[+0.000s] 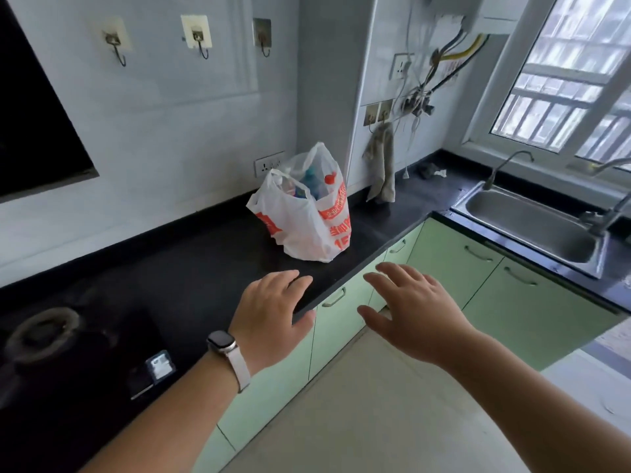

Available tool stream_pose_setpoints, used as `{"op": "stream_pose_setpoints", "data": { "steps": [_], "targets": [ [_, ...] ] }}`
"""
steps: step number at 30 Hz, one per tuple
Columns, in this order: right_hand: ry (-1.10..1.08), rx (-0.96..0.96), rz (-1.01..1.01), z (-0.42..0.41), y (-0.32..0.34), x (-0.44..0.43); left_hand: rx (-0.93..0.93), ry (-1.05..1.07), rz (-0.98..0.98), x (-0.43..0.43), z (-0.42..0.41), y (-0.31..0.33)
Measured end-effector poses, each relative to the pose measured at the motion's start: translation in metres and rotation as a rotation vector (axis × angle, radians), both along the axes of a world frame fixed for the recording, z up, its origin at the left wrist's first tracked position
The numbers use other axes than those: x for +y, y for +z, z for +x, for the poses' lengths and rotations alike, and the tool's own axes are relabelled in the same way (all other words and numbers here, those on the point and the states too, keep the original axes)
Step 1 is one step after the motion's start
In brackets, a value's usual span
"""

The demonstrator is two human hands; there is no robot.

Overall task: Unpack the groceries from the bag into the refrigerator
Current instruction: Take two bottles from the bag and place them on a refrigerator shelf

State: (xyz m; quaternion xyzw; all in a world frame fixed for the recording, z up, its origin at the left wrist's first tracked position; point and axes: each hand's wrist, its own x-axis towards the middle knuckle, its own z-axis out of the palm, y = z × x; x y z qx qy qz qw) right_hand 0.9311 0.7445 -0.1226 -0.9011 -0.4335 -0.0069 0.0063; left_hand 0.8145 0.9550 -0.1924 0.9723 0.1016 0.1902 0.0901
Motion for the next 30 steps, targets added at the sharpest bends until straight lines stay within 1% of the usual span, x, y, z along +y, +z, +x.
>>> {"op": "stream_pose_setpoints", "data": {
  "steps": [6,12,17,23,27,30],
  "targets": [
    [-0.019,-0.001,0.018,0.057,-0.003,0.018,0.023,-0.03,0.026,0.021,0.058,0.002],
    [0.016,0.044,0.048,0.136,-0.017,0.032,0.056,-0.019,0.048,0.028,0.127,-0.008],
    [0.125,0.071,0.034,0.221,-0.019,0.041,0.105,0.062,0.057,0.028,0.197,-0.001],
    [0.254,0.077,0.057,0.32,-0.014,0.053,0.168,0.145,0.17,0.019,0.277,0.021],
    [0.325,0.1,0.051,0.365,-0.017,0.065,0.154,0.201,0.204,0.014,0.306,0.025],
    [0.363,0.136,0.049,0.383,-0.023,0.076,0.177,0.252,0.206,0.018,0.315,0.025]
  ]
}}
